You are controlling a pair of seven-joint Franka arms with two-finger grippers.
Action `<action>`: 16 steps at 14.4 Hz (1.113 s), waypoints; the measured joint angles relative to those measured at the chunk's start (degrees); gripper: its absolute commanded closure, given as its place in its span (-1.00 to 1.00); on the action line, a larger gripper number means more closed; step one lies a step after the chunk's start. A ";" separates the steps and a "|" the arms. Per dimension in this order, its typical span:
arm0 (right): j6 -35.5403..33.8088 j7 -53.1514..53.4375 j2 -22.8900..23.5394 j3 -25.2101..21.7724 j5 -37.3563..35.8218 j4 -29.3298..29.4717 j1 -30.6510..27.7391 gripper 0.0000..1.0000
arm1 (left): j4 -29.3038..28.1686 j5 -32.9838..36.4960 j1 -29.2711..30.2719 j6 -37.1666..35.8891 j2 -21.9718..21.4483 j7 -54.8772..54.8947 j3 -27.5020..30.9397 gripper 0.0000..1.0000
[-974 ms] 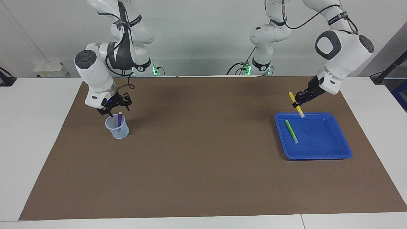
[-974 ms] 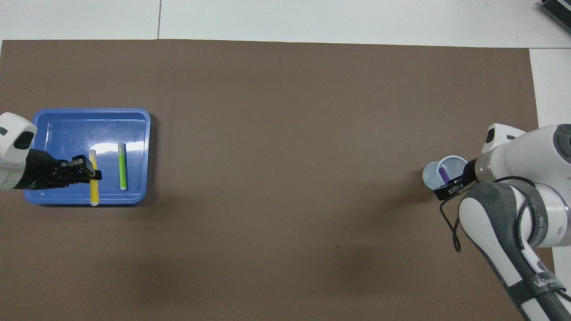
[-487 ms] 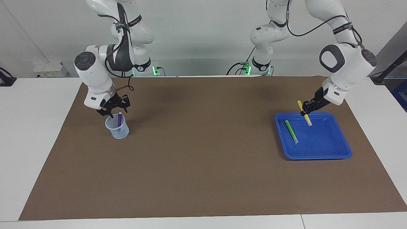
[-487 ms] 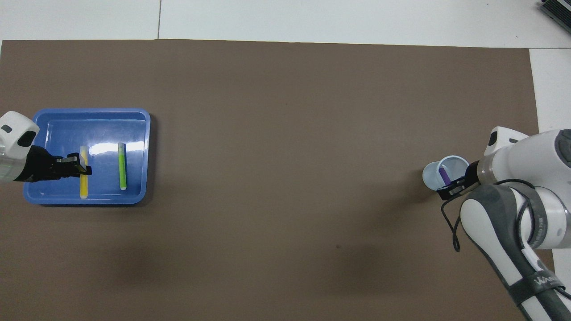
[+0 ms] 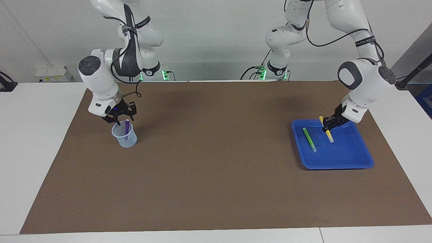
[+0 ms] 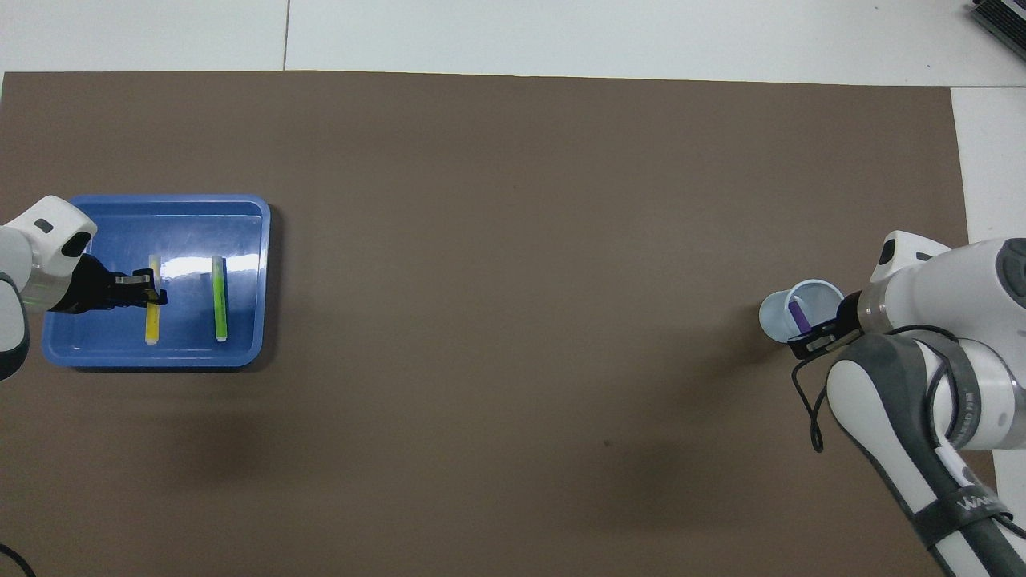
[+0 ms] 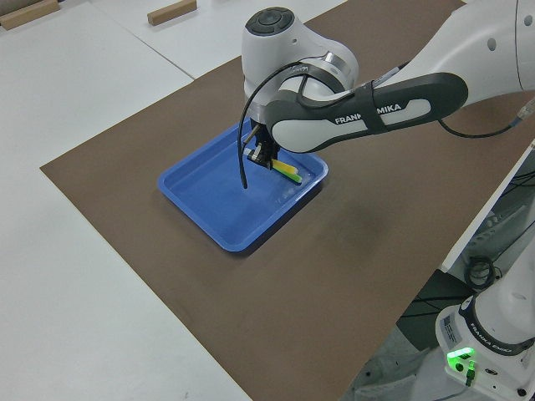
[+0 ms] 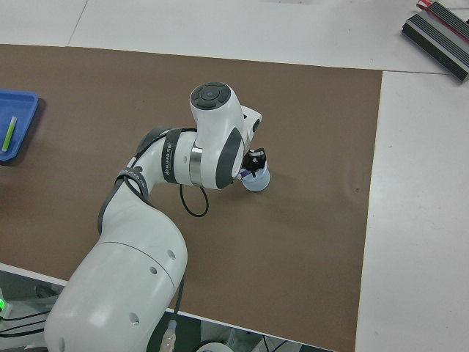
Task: Right arm passes pens to left for tray arrangement
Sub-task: 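Lower the yellow pen into the blue tray and open the left gripper, then raise the left gripper from the tray while the right gripper grasps the purple pen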
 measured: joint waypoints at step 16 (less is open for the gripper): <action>1.37 0.12 -0.96 0.05 -0.54 -0.37 -1.32 1.00 | -0.48 5.03 2.22 8.50 7.03 4.51 -0.67 0.23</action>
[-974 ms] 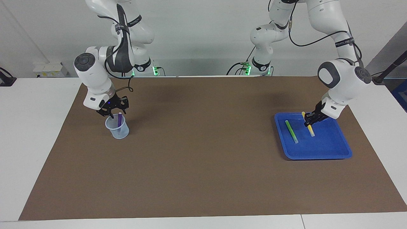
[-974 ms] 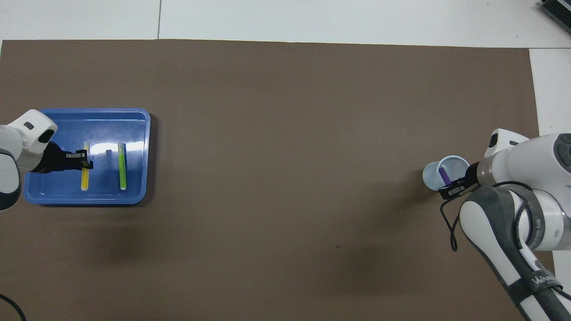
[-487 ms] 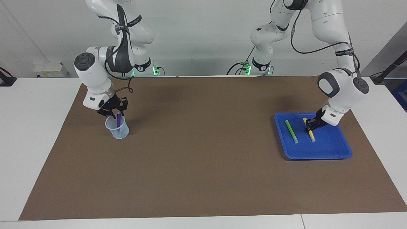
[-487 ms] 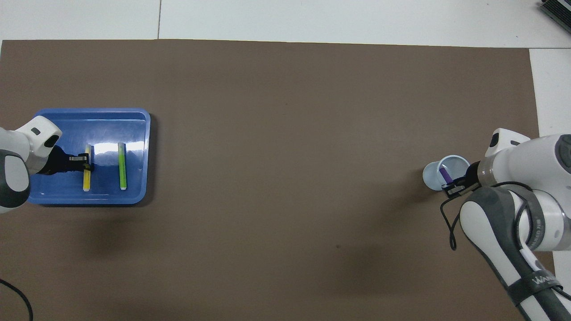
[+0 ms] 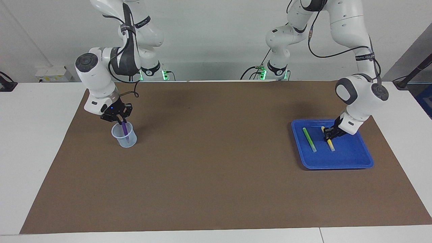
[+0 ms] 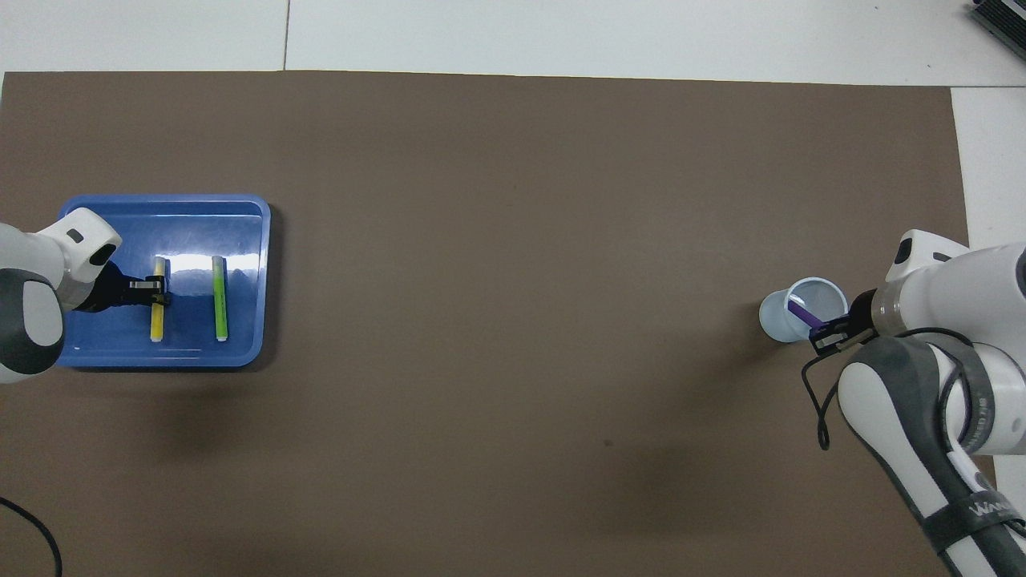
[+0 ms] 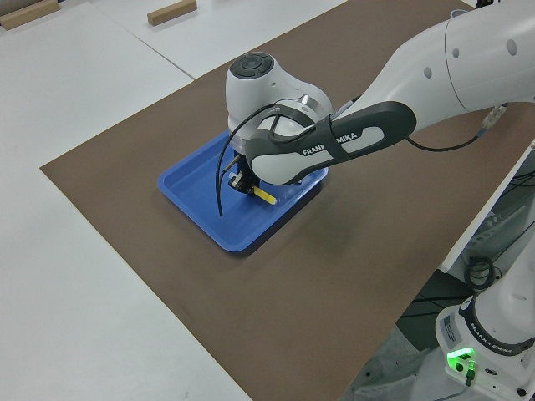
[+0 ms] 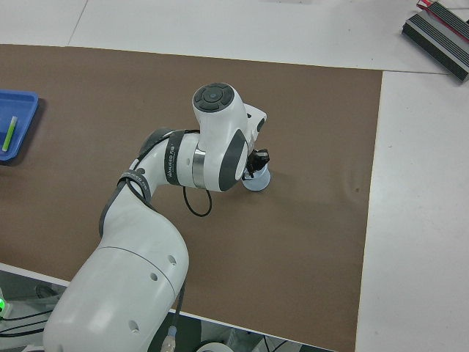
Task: Right arm passes pens to left for tray arrangement
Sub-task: 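Raise the left gripper from the tray while the right gripper grasps the purple pen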
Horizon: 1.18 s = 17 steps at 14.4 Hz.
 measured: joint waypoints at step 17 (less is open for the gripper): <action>-2.40 -9.29 1.59 0.59 -6.04 6.36 0.13 1.00 | 10.52 -7.01 0.00 -10.18 0.74 -3.69 -0.15 -0.59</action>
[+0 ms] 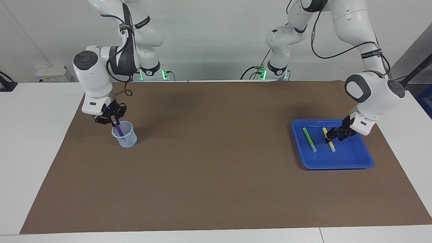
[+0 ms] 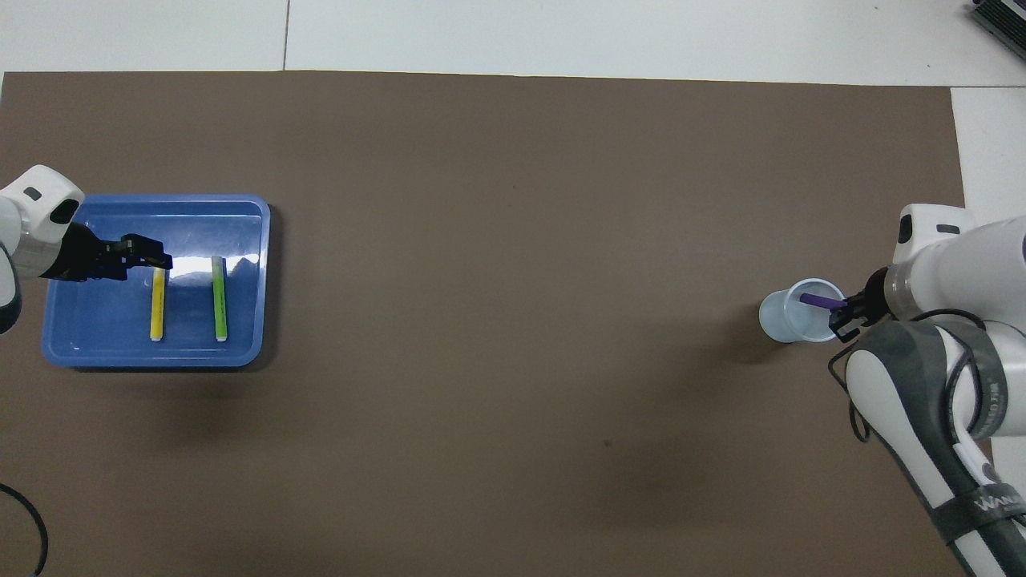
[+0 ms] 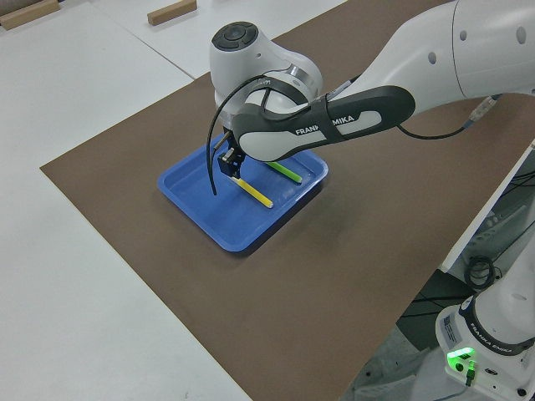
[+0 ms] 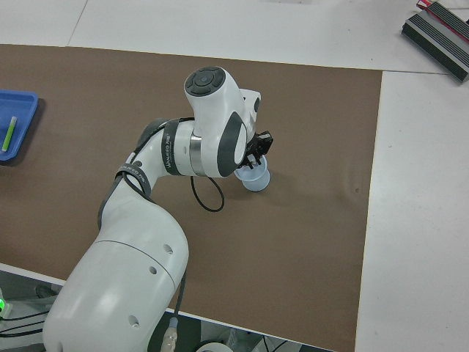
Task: Right arm passes pens to left for tray arrangement
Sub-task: 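Raise the left gripper from the tray while the right gripper grasps the purple pen, then lift the purple pen from the cup with the right gripper toward the left gripper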
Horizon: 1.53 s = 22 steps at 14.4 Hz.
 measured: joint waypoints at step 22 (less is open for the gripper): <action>-19.86 3.27 2.70 0.65 5.90 19.99 5.29 1.00 | 11.68 -17.92 -5.78 -16.01 -8.53 -41.09 -2.91 -0.61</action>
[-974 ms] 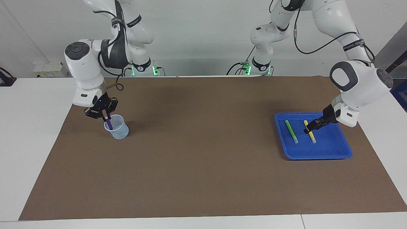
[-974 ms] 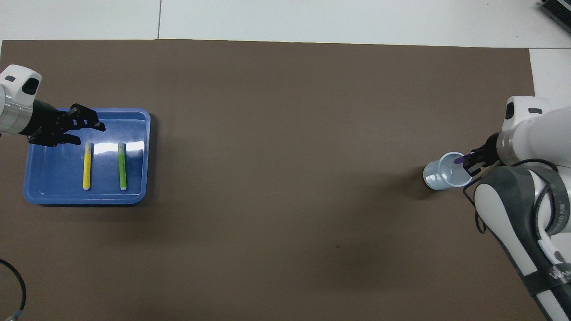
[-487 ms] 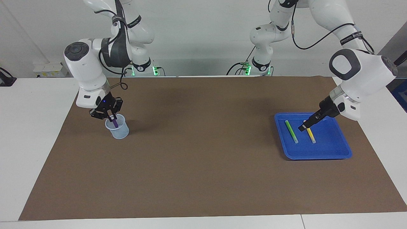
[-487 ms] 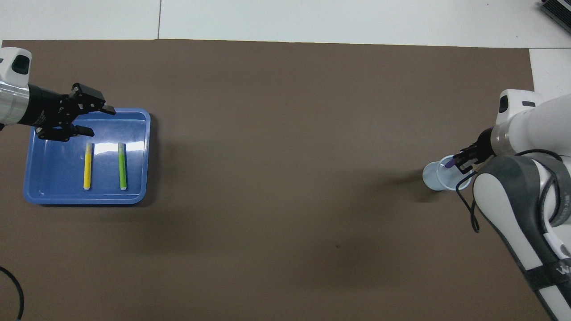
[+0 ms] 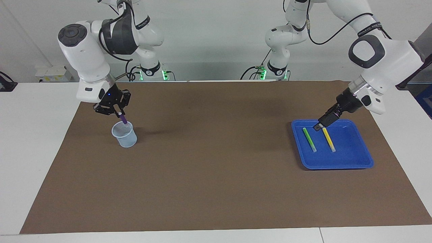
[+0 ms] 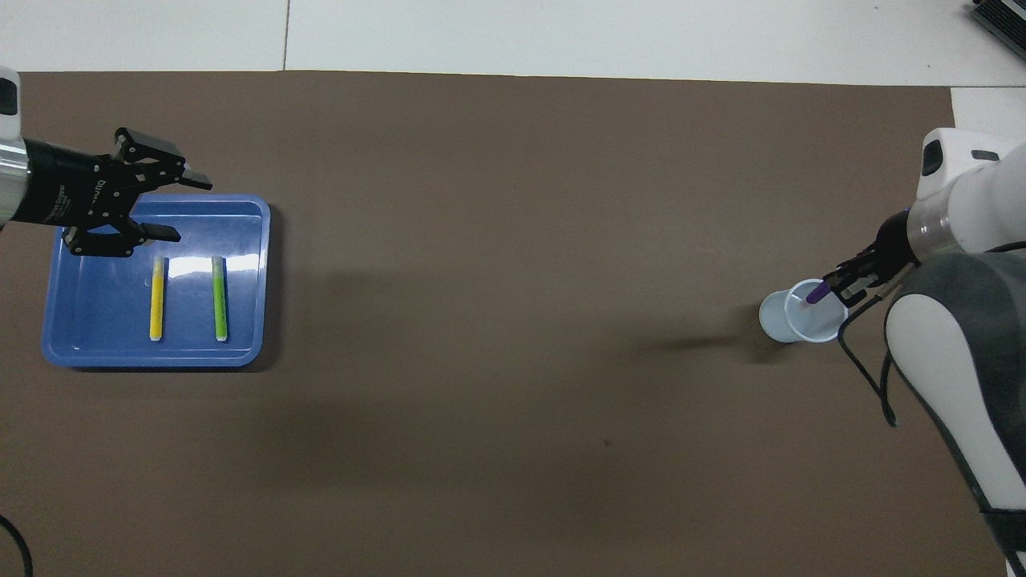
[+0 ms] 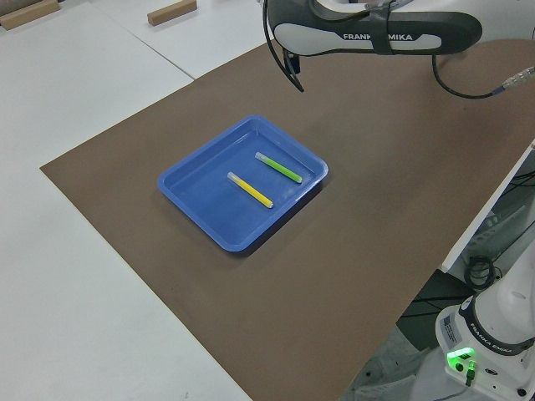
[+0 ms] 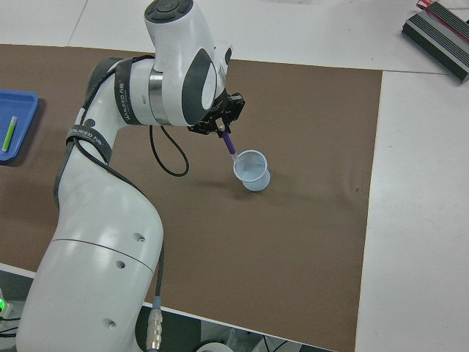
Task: Right arm passes pens to left for tray arrangement
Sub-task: 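Lift the purple pen from the cup with the right gripper toward the left gripper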
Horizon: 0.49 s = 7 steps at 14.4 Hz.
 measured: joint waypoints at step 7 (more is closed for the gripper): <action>-0.06 17.51 0.12 0.06 14.05 0.73 2.65 1.00 | -0.03 -7.91 -0.07 -0.91 -3.30 -11.13 -0.01 -0.60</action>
